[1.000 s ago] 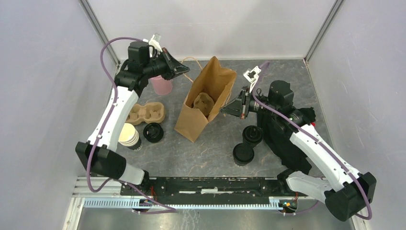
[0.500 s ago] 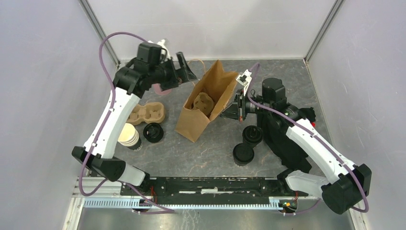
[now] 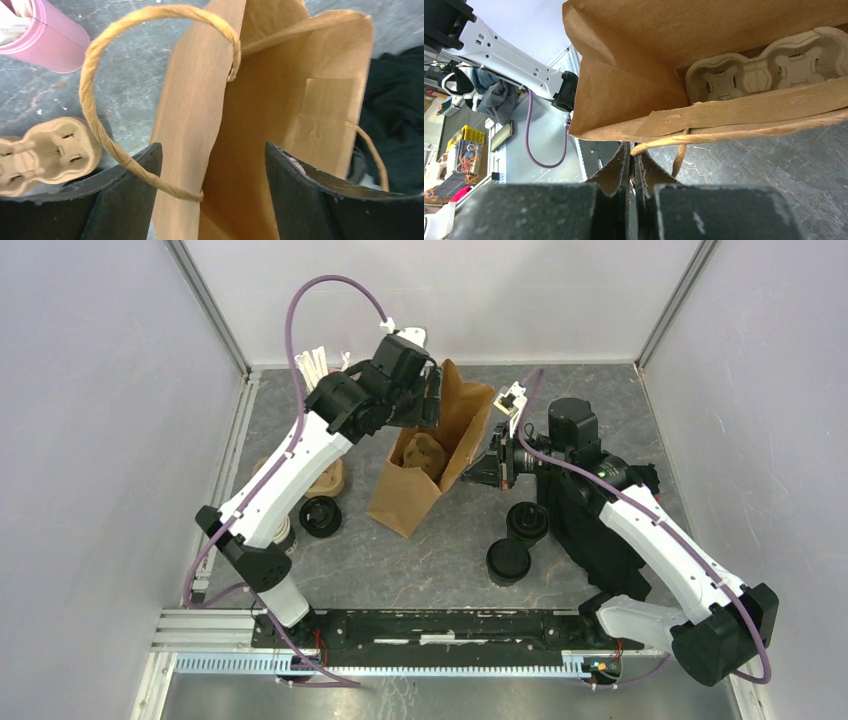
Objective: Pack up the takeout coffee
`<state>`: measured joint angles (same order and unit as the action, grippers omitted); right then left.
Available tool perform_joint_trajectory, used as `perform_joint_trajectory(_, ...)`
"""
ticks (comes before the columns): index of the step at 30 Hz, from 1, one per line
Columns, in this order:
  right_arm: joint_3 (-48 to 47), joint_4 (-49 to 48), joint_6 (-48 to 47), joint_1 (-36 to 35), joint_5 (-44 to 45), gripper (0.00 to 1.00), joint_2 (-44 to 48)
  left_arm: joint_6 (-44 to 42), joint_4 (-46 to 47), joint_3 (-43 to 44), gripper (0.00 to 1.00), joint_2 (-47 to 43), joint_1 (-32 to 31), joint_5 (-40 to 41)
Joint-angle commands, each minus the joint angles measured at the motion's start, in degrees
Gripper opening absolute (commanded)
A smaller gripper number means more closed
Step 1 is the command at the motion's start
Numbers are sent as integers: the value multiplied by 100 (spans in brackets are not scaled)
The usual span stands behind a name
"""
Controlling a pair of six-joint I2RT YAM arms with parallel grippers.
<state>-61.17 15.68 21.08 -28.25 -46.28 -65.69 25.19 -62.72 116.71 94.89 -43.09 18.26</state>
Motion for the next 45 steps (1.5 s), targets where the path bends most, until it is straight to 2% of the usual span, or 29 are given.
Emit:
perform_joint_trajectory(1, -304, -4, -241, -11, 32, 6, 37, -605, -24, 297, 77, 126, -94, 608)
perform_joint_trajectory(3, -334, 80, -311, -14, 60, 6, 52, -739, 101, 290, 70, 200, -101, 581)
perform_joint_trajectory(5, -336, 171, -394, -9, 152, 7, 80, -916, 315, 288, 55, 271, -102, 593)
perform_joint_trajectory(9, -447, 716, -730, -14, 662, 10, 184, -1538, 934, 197, 19, 310, -116, 620)
perform_joint_trajectory(12, -550, 1220, -984, -13, 1303, 29, 339, -1964, 1272, 164, 3, 325, -136, 452)
perform_joint_trajectory(16, -617, 2033, -1310, -10, 2665, 56, 833, -2561, 1985, -539, 2, -33, -322, 318)
perform_joint_trajectory(19, -529, 2343, -1453, -13, 3646, 75, 1375, -3311, 2973, -1279, 2, -512, -580, 369)
perform_joint_trajectory(23, -418, 2523, -1726, -12, 4260, 89, 2079, -4063, 3977, -2117, 2, -847, -764, 504)
perform_joint_trajectory(28, -247, 2720, -1849, -12, 5060, 95, 2625, -4566, 4083, -2053, 2, -741, -847, 651)
perform_joint_trajectory(30, -229, 2699, -1858, -5, 5358, 98, 2675, -4743, 4090, -1873, 2, -680, -878, 751)
perform_joint_trajectory(33, -296, 2736, -1750, -10, 5754, 98, 2579, -4890, 4095, -1691, 2, -619, -962, 764)
perform_joint_trajectory(41, -343, 2589, -1442, -3, 5170, 98, 2039, -5516, 3759, -1036, 2, -179, -1446, 1340)
perform_joint_trajectory(45, -807, 2811, -1292, 126, 5117, 98, 1481, -5918, 3864, -1309, 2, -195, -1497, 1399)
